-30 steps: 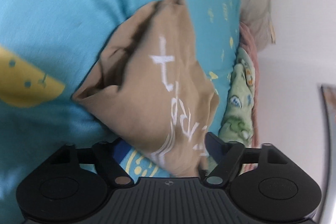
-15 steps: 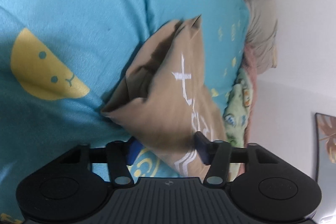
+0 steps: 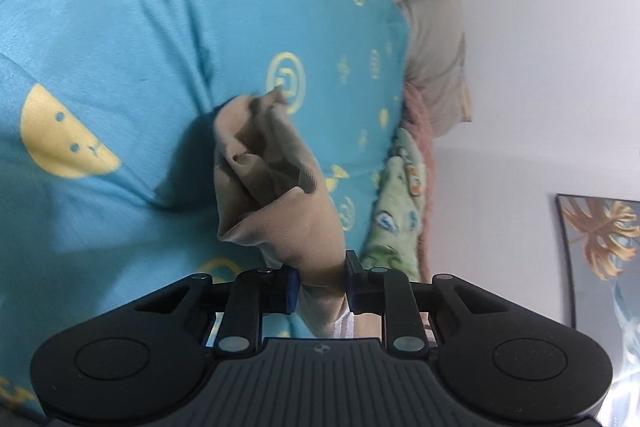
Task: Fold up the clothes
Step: 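Carry the folded shirt onto the green blanket and open both grippers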
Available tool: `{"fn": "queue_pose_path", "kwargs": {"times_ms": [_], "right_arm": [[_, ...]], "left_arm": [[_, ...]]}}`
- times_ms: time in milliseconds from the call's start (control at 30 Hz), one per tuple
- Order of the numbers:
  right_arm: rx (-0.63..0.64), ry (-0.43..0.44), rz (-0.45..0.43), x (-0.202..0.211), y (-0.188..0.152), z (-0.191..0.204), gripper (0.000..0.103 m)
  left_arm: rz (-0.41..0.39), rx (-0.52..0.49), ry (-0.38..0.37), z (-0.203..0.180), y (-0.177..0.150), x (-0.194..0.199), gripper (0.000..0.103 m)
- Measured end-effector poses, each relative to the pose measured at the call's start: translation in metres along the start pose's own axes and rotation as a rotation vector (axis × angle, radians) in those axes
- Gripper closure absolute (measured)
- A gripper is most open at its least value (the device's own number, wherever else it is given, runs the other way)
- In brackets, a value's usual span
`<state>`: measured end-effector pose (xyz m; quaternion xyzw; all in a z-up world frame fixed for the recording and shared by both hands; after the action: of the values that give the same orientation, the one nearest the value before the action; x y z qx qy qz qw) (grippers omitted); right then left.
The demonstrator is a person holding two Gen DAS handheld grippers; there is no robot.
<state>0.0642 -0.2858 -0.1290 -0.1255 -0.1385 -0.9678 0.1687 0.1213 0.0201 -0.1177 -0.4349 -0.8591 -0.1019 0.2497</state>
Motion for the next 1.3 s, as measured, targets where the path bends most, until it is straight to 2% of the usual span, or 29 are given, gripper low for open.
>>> {"fn": "queue_pose_path", "kwargs": {"times_ms": [100, 200, 333, 467, 600, 700, 767, 867, 933, 1000, 1100, 1167, 1200, 1267, 1300], "right_arm": [[-0.032, 0.021, -0.010, 0.017, 0.002, 0.008, 0.088], [-0.058, 0.019, -0.020, 0.037, 0.019, 0.011, 0.088], [-0.085, 0.016, -0.042, 0.063, 0.049, 0.014, 0.088], [-0.082, 0.004, -0.118, 0.091, 0.110, 0.019, 0.088], [0.018, -0.022, -0.250, 0.125, 0.197, 0.044, 0.088], [0.097, -0.043, -0.352, 0.152, 0.263, 0.064, 0.088], [0.149, -0.056, -0.419, 0.170, 0.307, 0.078, 0.088], [0.245, -0.075, -0.536, 0.201, 0.355, 0.096, 0.088], [0.287, -0.122, -0.577, 0.214, 0.365, 0.086, 0.088], [0.313, -0.192, -0.584, 0.220, 0.367, 0.064, 0.087], [0.314, -0.338, -0.516, 0.222, 0.351, 0.001, 0.087], [0.240, -0.398, -0.457, 0.225, 0.331, -0.048, 0.087], [0.184, -0.417, -0.425, 0.225, 0.320, -0.074, 0.087], [0.096, -0.405, -0.401, 0.227, 0.300, -0.110, 0.087], [0.070, -0.390, -0.399, 0.227, 0.291, -0.122, 0.088]], "left_arm": [[0.006, -0.038, -0.011, -0.025, -0.009, 0.009, 0.080], [0.040, -0.081, 0.006, -0.053, -0.023, 0.009, 0.080], [0.077, -0.195, 0.048, -0.098, -0.059, -0.002, 0.080], [0.131, -0.274, 0.056, -0.156, -0.097, -0.048, 0.080], [0.167, -0.371, 0.035, -0.235, -0.137, -0.119, 0.081], [0.192, -0.414, -0.041, -0.293, -0.178, -0.162, 0.081], [0.211, -0.445, -0.121, -0.331, -0.206, -0.181, 0.082], [0.203, -0.555, -0.213, -0.364, -0.246, -0.205, 0.081], [0.198, -0.624, -0.223, -0.362, -0.269, -0.223, 0.081], [0.215, -0.685, -0.197, -0.341, -0.287, -0.244, 0.081], [0.300, -0.761, -0.112, -0.281, -0.310, -0.271, 0.081], [0.363, -0.812, -0.027, -0.234, -0.323, -0.282, 0.081], [0.370, -0.863, -0.002, -0.216, -0.328, -0.284, 0.081], [0.348, -0.938, -0.011, -0.192, -0.335, -0.280, 0.080], [0.342, -0.942, -0.020, -0.186, -0.336, -0.277, 0.079]]}}
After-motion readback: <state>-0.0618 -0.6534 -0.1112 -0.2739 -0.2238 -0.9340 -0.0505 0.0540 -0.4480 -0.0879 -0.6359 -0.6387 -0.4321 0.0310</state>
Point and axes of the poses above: each gripper's, at about its wrist camera, not at the fingertips, and x roughly against the way its jaws point, z to its left, y to its top, the point moved 8 cm from there along -x, roughly the way its jaws point, and after that the axes turned 6 degrees about y, right-handed, at the moved point
